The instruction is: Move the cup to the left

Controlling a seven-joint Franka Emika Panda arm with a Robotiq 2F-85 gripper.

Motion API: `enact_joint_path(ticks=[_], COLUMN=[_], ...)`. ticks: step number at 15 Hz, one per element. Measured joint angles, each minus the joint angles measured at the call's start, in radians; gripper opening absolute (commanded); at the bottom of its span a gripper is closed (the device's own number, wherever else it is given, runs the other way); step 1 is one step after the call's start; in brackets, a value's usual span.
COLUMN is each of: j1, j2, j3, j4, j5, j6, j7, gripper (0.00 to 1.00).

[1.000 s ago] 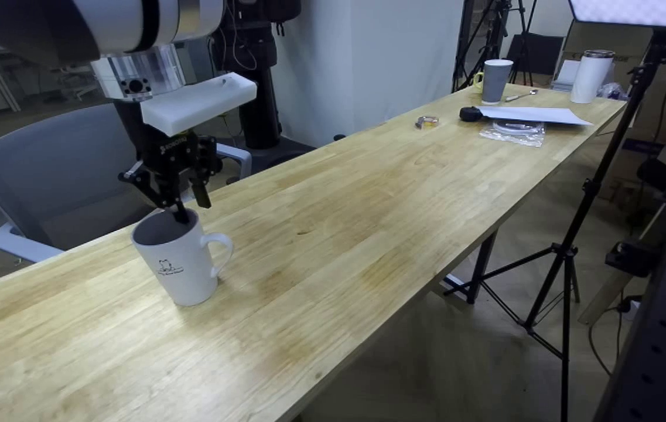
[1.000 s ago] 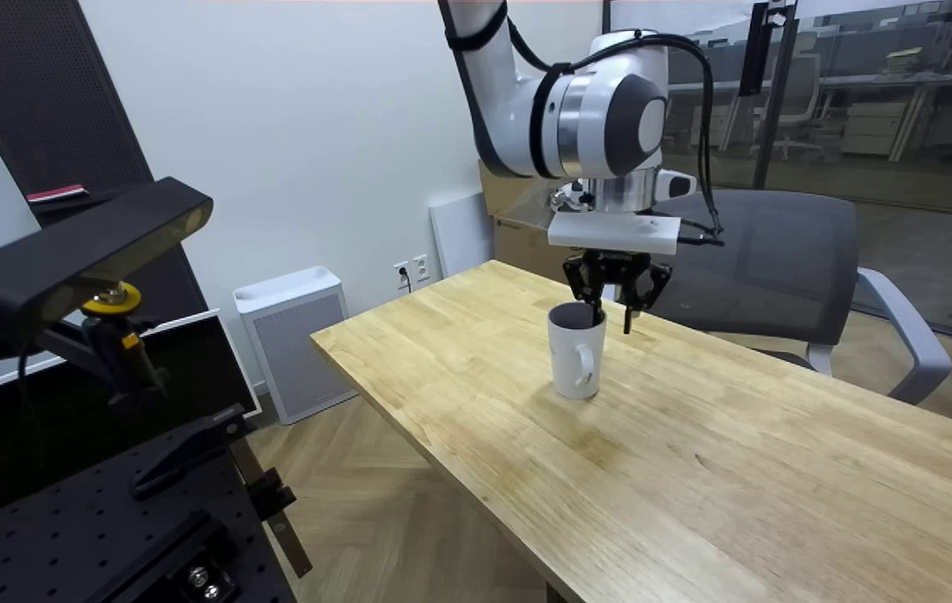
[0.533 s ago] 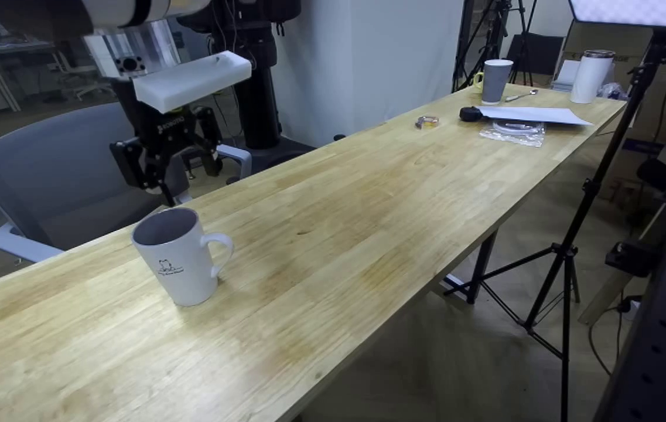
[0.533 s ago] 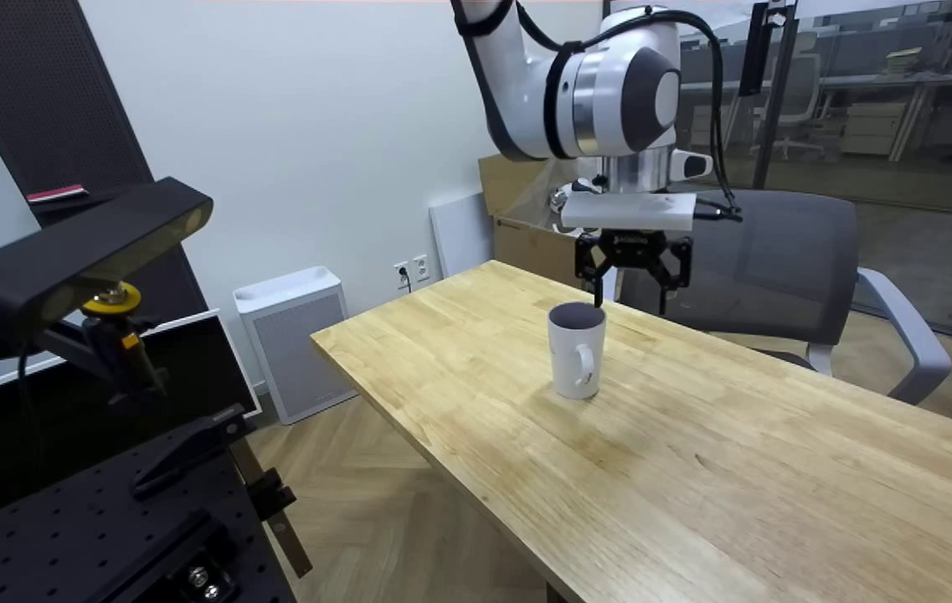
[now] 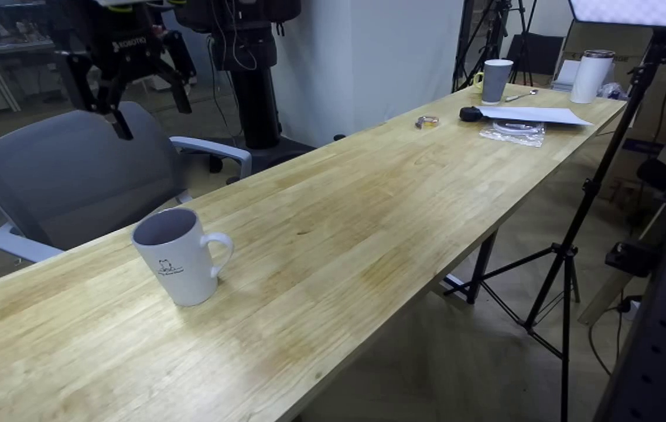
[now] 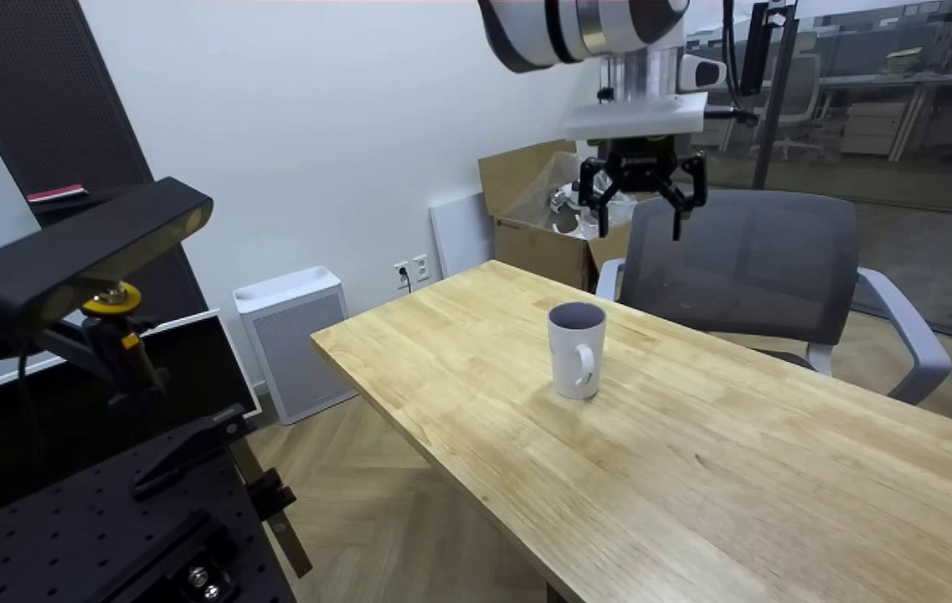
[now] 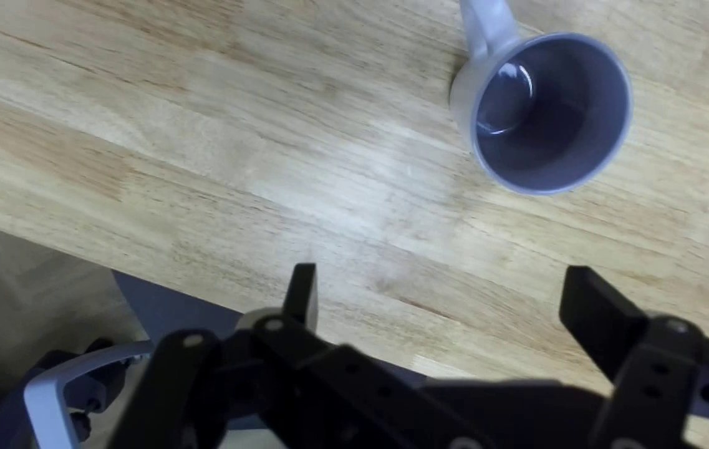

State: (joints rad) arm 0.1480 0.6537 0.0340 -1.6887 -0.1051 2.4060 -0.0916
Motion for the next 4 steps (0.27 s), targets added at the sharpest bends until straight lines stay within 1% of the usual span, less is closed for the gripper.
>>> enact_joint_path(ticks=[2,4], j1=[0.001,0.001], j2=[-0.046,-0.071], j3=[0.000,0.000], j4=[-0.017,-0.036], j5=[-0.001,-0.001], j6=[-0.058,-0.070], j7=[0.005,0.008], gripper=[1.00,1.00])
